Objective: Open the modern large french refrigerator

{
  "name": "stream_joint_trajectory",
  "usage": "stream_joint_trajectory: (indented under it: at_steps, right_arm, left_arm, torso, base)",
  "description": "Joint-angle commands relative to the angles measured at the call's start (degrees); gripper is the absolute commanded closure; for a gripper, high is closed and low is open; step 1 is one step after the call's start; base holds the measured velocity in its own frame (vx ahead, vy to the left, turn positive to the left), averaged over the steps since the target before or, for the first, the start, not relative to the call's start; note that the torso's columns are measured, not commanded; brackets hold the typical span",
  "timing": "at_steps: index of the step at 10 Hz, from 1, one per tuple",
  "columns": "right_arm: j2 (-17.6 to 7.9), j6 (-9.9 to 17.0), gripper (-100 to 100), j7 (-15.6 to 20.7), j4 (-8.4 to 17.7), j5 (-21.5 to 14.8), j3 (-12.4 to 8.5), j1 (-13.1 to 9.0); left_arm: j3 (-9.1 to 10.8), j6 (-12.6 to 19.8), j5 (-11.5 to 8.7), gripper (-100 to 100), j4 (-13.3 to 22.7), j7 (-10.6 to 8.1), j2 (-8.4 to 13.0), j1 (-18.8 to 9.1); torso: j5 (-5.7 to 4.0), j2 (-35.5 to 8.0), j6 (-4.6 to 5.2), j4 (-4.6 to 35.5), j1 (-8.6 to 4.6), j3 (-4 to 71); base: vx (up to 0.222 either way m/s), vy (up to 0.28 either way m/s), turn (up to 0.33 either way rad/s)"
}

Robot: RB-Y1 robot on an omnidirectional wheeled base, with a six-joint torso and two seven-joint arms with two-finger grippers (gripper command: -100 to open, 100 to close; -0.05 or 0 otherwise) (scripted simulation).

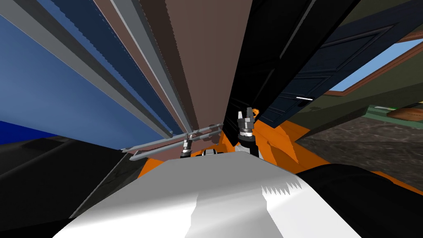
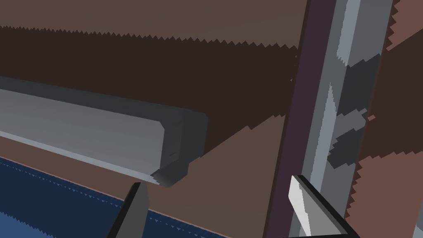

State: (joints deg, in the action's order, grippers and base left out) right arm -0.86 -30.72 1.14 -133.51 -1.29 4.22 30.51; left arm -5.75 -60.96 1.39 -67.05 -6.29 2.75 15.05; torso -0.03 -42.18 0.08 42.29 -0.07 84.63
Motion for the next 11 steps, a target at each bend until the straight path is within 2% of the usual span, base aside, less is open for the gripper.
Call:
stream_joint_trajectory:
  at_steps: [1,2,3,6,7,8,9,10,11]
  right_arm:
    - [0.0,0.0,0,0.0,0.0,0.0,0.0,0.0]
    - [0.0,0.0,0,0.0,0.0,0.0,0.0,0.0]
    - [0.0,0.0,0,0.0,0.0,0.0,0.0,0.0]
    - [0.0,0.0,0,0.0,0.0,0.0,0.0,0.0]
    - [0.0,0.0,0,0.0,0.0,0.0,0.0,0.0]
    - [0.0,0.0,0,0.0,0.0,0.0,0.0,0.0]
    - [0.0,0.0,0,0.0,0.0,0.0,0.0,0.0]
    - [0.0,0.0,0,0.0,0.0,0.0,0.0,0.0]
    - [0.0,0.0,0,0.0,0.0,0.0,0.0,0.0]
  left_arm:
    - [1.88,0.8,-1.2,-100,2.7,2.08,-1.1,-3.8]
    - [2.82,1.2,-1.8,-100,4.0,3.12,-1.6,-5.5]
    - [2.82,1.2,-1.8,-100,4.0,3.12,-1.6,-5.7]
    - [5.63,2.5,-3.6,-100,8.1,6.23,-3.2,-10.9]
    - [5.63,2.5,-3.6,-100,8.1,6.23,-3.2,-11.4]
    - [6.57,2.9,-4.2,-100,9.4,7.27,-3.7,-13.3]
    - [6.57,2.9,-4.2,-100,9.4,7.27,-3.7,-13.3]
    - [7.51,3.3,-4.8,-100,10.8,8.31,-4.2,-15.2]
    - [7.51,3.3,-4.8,-100,10.8,8.31,-4.2,-15.2]
  torso:
    - [0.03,0.1,0.08,0.0,0.12,0.0]
    - [0.01,0.1,0.11,0.1,0.18,0.1]
    - [-0.03,0.2,0.12,0.1,0.15,0.2]
    - [-0.07,0.4,0.09,0.1,0.12,0.3]
    - [-0.04,0.4,0.07,0.1,0.2,0.3]
    - [-0.01,0.4,-0.03,0.0,0.17,0.3]
    - [-0.09,0.4,0.04,0.2,0.18,0.3]
    - [-0.11,0.5,0.03,0.2,0.1,0.3]
    - [-0.12,0.5,0.1,0.2,0.11,0.3]
  base:
    - [-0.108,0.047,-0.177]
    - [-0.115,0.067,-0.238]
    - [-0.077,0.056,-0.076]
    - [-0.101,0.042,-0.148]
    - [-0.073,0.054,-0.086]
    - [-0.072,0.05,-0.108]
    - [-0.054,0.031,-0.066]
    - [-0.059,0.021,-0.102]
    - [-0.047,0.021,-0.069]
